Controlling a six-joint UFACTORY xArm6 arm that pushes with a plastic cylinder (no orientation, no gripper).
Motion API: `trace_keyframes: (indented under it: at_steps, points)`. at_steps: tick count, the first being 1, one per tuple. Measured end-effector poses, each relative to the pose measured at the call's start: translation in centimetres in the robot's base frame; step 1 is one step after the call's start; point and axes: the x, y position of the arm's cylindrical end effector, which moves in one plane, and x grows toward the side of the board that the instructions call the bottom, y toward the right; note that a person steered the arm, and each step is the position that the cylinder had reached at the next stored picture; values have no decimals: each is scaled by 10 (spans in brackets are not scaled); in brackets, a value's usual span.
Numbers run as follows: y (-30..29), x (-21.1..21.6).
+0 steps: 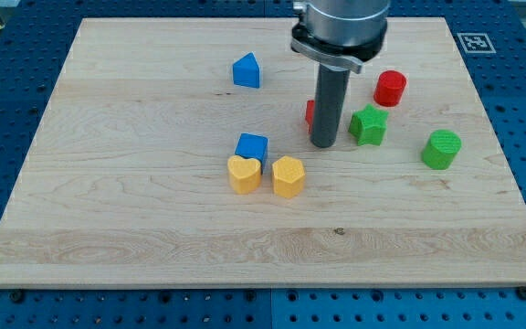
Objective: Slightly push the green circle to the right side of the board
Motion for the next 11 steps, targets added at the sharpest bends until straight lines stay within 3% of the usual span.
trace_keyframes:
  at_steps: [4,6,10,11]
  points:
    - [63,34]
    - [138,33]
    - [105,21]
    - [106,-1]
